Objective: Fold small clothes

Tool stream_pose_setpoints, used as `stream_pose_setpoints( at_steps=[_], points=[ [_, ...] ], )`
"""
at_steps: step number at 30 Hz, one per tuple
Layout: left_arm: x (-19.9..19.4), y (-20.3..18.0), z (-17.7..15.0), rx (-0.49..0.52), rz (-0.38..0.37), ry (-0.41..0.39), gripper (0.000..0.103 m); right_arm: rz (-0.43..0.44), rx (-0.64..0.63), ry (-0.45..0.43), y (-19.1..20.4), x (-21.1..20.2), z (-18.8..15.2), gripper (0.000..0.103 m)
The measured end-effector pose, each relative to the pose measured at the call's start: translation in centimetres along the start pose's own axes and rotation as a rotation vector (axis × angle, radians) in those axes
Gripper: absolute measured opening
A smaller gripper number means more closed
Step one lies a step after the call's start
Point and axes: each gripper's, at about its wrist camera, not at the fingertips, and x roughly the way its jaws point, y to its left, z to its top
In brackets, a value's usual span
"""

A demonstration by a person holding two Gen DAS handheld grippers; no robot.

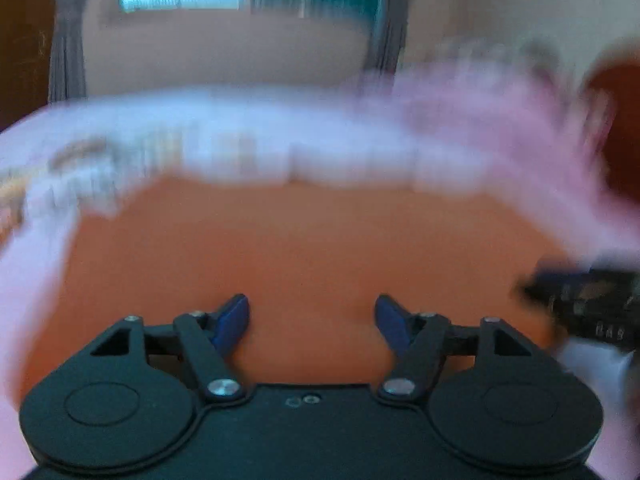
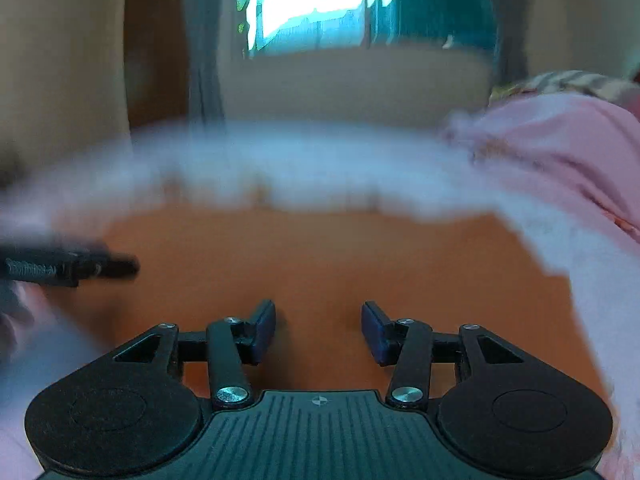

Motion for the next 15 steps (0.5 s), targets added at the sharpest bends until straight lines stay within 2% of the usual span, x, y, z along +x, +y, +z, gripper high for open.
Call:
stream_pose_setpoints(
  at_steps=[1, 2, 3, 5, 7, 8, 9, 10, 11, 12, 14, 15],
  points=[
    [0.1, 0.1, -0.2, -0.023, 0.009, -0.017, 0.075, -0.029, 0.026, -0.01, 0.0, 0.3, -0.5, 0.061],
    [-0.3, 0.2, 0.5, -0.043, 0.014, 0.005, 0.074, -0.036, 0.07, 0.01, -0.6, 0.3, -0.1, 0.067],
    [-1.0, 0.2, 1.3, -0.051, 0.021, 0.018, 0.072, -0.031, 0.105, 0.032, -1.1, 0.0, 0.6, 0.067],
    [-3.6, -0.7, 1.9, -0.02, 0.038, -0.07, 0.072, -0.046, 0.112, -0.024, -1.1, -2.4, 1.7, 0.066],
    [-4.4, -1.6, 1.8, -0.02, -0.034, -0.09, 0.072, -0.008, 0.076, -0.1, -0.2, -4.6, 2.2, 0.066],
    [-4.0, -2.3, 1.4, -0.022, -0.066, -0.074, 0.072, 0.018, 0.076, -0.101, 0.2, -4.7, 2.2, 0.066],
    [-3.4, -2.9, 0.9, -0.018, -0.077, -0.051, 0.073, 0.039, 0.059, -0.078, 0.9, -4.1, 1.7, 0.066],
    [-1.8, -3.4, 0.2, -0.016, -0.071, 0.01, 0.075, 0.028, 0.023, -0.002, 1.7, -2.5, 0.8, 0.066],
    [-0.3, -3.8, -0.9, 0.012, -0.034, 0.049, 0.077, -0.001, -0.005, 0.102, 2.2, -0.1, -0.6, 0.068],
    [-0.2, -3.6, -1.2, 0.013, -0.031, 0.023, 0.077, -0.015, -0.02, 0.081, 1.9, 0.2, -1.3, 0.068],
    [-1.5, -2.9, -0.1, -0.016, -0.034, 0.031, 0.077, 0.001, -0.014, 0.09, 1.8, -0.5, -0.2, 0.068],
    [-2.9, -2.5, 0.2, -0.026, -0.006, -0.025, 0.076, 0.007, -0.001, 0.052, 1.4, -1.7, 0.5, 0.068]
  ],
)
